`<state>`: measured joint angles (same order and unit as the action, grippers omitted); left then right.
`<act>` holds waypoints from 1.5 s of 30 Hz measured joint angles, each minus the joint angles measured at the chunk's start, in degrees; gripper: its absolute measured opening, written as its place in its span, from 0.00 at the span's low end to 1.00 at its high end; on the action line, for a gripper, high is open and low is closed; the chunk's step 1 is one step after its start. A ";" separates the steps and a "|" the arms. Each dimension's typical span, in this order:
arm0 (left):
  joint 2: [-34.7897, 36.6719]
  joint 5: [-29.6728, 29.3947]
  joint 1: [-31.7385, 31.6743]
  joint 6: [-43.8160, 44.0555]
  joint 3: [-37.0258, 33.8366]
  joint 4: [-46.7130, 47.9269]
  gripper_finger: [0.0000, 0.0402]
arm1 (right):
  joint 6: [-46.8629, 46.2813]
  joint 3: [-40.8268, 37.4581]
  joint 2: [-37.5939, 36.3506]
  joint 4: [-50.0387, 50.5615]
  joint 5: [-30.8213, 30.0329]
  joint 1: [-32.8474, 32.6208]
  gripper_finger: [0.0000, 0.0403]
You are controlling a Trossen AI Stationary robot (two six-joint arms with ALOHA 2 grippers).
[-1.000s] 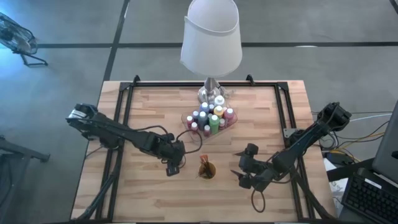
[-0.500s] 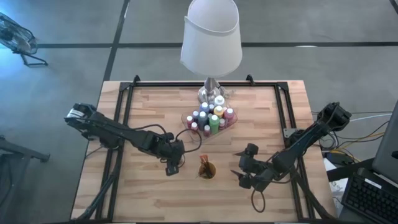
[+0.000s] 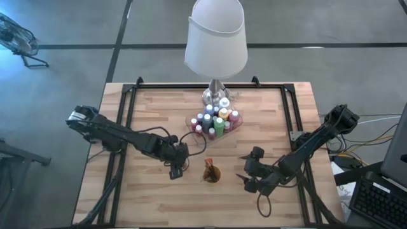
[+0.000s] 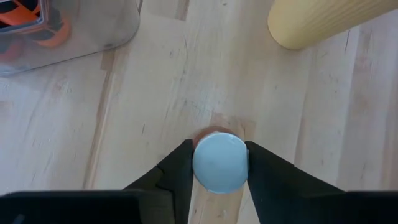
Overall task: Pick & Place Paint Supplies
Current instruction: Put the brown bottle into the transparent bin
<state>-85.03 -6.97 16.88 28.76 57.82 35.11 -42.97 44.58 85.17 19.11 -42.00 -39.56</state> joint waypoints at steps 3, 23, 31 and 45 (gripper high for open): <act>0.00 0.01 0.00 -0.25 0.00 -0.02 0.32 | 0.01 0.00 0.00 0.01 0.00 0.00 0.90; 0.11 0.06 -1.59 -3.15 12.67 8.91 0.32 | -0.01 0.00 0.00 0.01 0.00 0.00 0.90; 0.17 -4.63 -3.66 -8.05 26.26 16.07 0.32 | 0.02 0.00 0.00 0.06 0.00 0.01 0.90; -2.33 -4.55 -14.13 -14.19 29.40 13.24 0.32 | 0.03 0.00 0.00 0.49 0.02 -0.01 0.90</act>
<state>-87.36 -11.53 2.75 14.57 87.22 48.35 -42.94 44.58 85.17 19.59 -41.98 -39.57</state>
